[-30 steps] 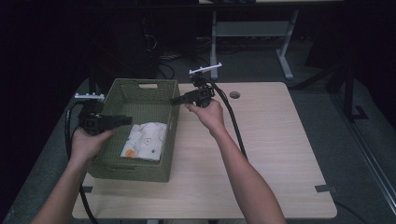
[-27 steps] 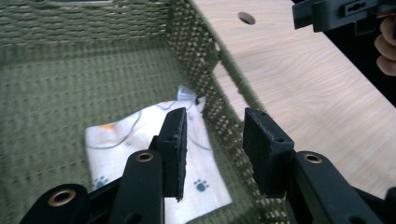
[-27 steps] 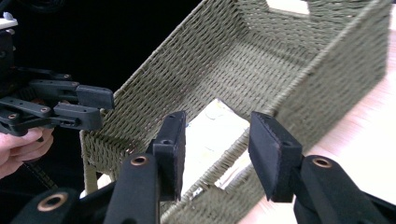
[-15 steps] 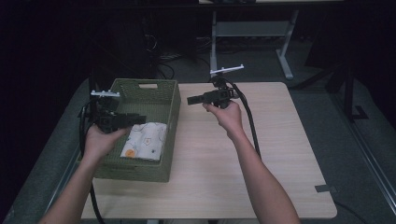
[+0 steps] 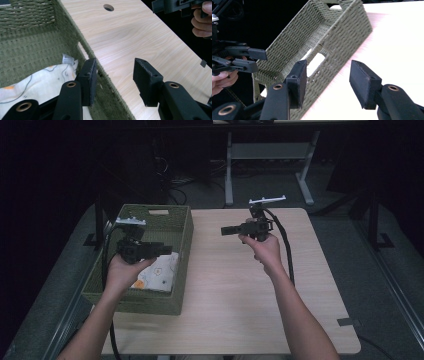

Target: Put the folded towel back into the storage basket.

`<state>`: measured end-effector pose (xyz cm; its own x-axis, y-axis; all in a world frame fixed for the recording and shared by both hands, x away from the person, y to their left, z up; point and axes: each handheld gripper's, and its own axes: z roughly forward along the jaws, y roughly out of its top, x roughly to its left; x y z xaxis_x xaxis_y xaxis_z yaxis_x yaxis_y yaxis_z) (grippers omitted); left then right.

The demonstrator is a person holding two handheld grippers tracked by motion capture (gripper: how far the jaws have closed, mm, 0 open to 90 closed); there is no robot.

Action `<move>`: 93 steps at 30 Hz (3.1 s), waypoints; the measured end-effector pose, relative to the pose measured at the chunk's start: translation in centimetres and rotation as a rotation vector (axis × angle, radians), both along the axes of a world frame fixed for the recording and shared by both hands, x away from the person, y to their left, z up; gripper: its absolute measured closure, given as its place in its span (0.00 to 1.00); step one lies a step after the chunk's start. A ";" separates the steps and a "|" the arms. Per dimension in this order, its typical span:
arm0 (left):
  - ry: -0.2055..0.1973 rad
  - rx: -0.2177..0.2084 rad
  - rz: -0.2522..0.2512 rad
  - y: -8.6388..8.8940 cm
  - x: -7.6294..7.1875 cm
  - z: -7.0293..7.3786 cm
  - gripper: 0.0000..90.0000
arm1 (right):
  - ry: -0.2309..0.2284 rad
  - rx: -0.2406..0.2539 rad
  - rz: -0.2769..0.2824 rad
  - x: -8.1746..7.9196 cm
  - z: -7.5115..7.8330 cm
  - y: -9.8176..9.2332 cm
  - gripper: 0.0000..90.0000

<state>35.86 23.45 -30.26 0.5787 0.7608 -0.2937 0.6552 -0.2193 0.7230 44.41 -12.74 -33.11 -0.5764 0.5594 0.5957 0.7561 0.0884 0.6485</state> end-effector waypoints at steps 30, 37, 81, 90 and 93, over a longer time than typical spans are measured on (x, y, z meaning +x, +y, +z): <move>-0.012 -0.026 -0.110 -7.0 -0.8 -0.1 0.57 | 0.026 0.016 -0.111 -3.0 -2.2 -8.7 0.48; -0.008 -0.029 -0.133 -8.3 -1.1 -0.5 0.56 | 0.035 0.019 -0.132 -3.8 -2.8 -10.1 0.48; 0.025 -0.054 -0.233 -14.3 -4.0 -4.9 0.45 | 0.088 0.041 -0.268 -8.4 -6.7 -18.3 0.42; 0.048 -0.058 -0.267 -15.6 -5.0 -6.0 0.42 | 0.100 0.038 -0.297 -9.8 -7.7 -20.3 0.40; 0.042 -0.056 -0.281 -15.9 -5.5 -6.1 0.41 | 0.098 0.040 -0.303 -10.2 -7.9 -20.6 0.39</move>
